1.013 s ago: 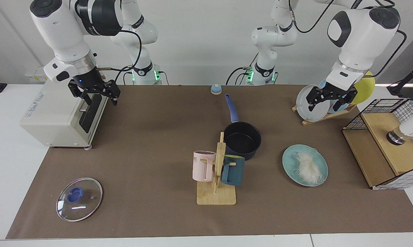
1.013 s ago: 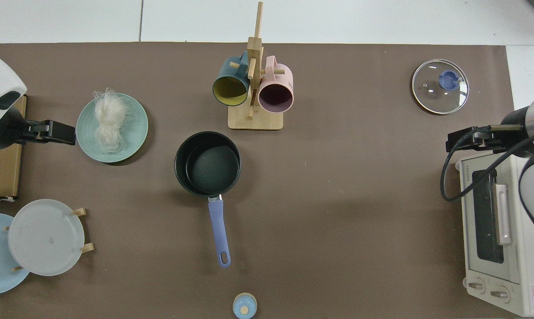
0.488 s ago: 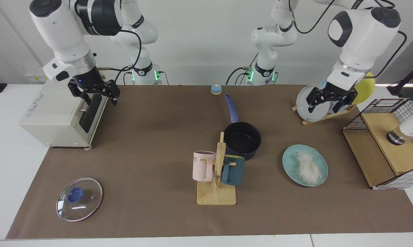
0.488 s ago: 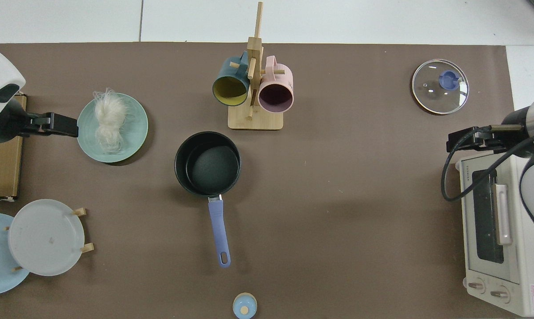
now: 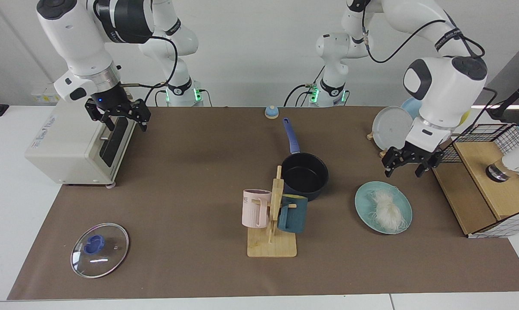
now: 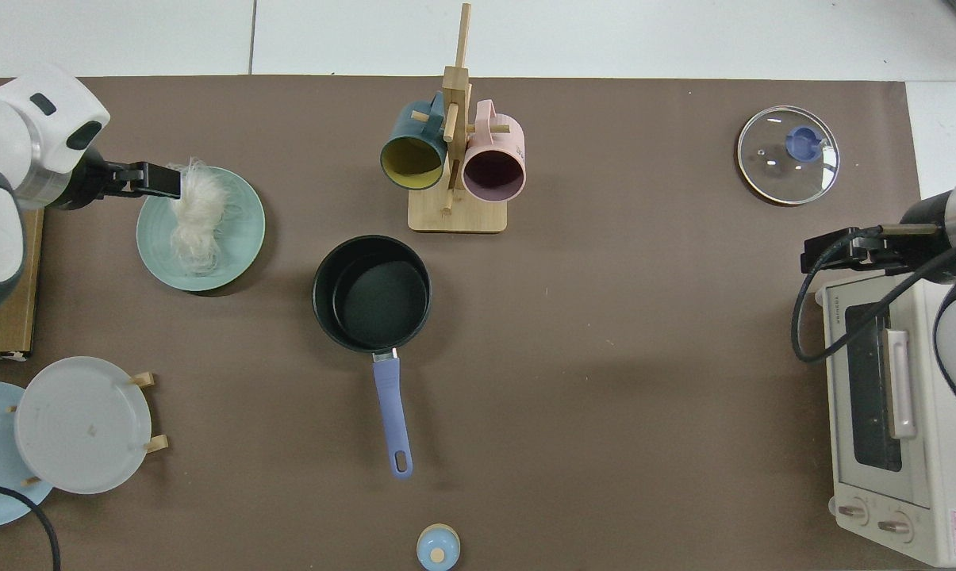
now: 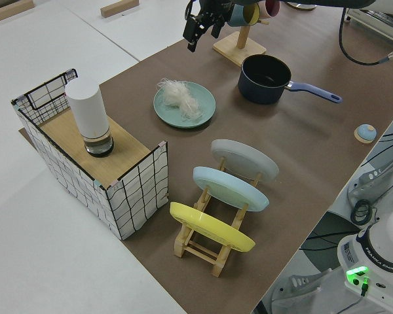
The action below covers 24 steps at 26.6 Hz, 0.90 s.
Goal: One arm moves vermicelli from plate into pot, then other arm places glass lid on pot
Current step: 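Lower the left gripper and grasp the white vermicelli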
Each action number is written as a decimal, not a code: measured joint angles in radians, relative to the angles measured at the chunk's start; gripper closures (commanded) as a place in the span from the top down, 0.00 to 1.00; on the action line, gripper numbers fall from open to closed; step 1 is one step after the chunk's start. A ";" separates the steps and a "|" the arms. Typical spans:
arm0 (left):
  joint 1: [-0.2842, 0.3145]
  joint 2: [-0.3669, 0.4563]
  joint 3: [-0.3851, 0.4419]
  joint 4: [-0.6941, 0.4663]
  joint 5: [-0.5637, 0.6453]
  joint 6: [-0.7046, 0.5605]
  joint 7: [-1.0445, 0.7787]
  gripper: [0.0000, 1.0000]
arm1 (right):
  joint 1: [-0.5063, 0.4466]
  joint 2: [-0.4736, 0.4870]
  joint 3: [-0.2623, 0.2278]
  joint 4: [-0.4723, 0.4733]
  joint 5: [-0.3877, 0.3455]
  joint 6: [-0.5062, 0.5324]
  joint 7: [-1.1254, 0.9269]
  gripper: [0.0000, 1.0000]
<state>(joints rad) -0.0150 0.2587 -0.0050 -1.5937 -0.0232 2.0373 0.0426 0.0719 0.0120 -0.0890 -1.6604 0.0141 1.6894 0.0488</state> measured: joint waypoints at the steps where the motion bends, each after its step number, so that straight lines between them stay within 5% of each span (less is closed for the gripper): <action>1: 0.000 0.015 0.000 0.000 0.000 0.017 0.000 1.00 | 0.000 0.000 0.000 0.000 0.000 0.000 0.000 0.99; 24: 0.021 0.257 0.009 -0.004 -0.002 0.302 0.000 1.00 | 0.000 0.000 0.000 -0.002 -0.001 0.000 0.000 0.99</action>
<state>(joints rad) 0.0059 0.5159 0.0035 -1.5977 -0.0250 2.3398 0.0425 0.0721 0.0119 -0.0886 -1.6624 0.0129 1.6896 0.0488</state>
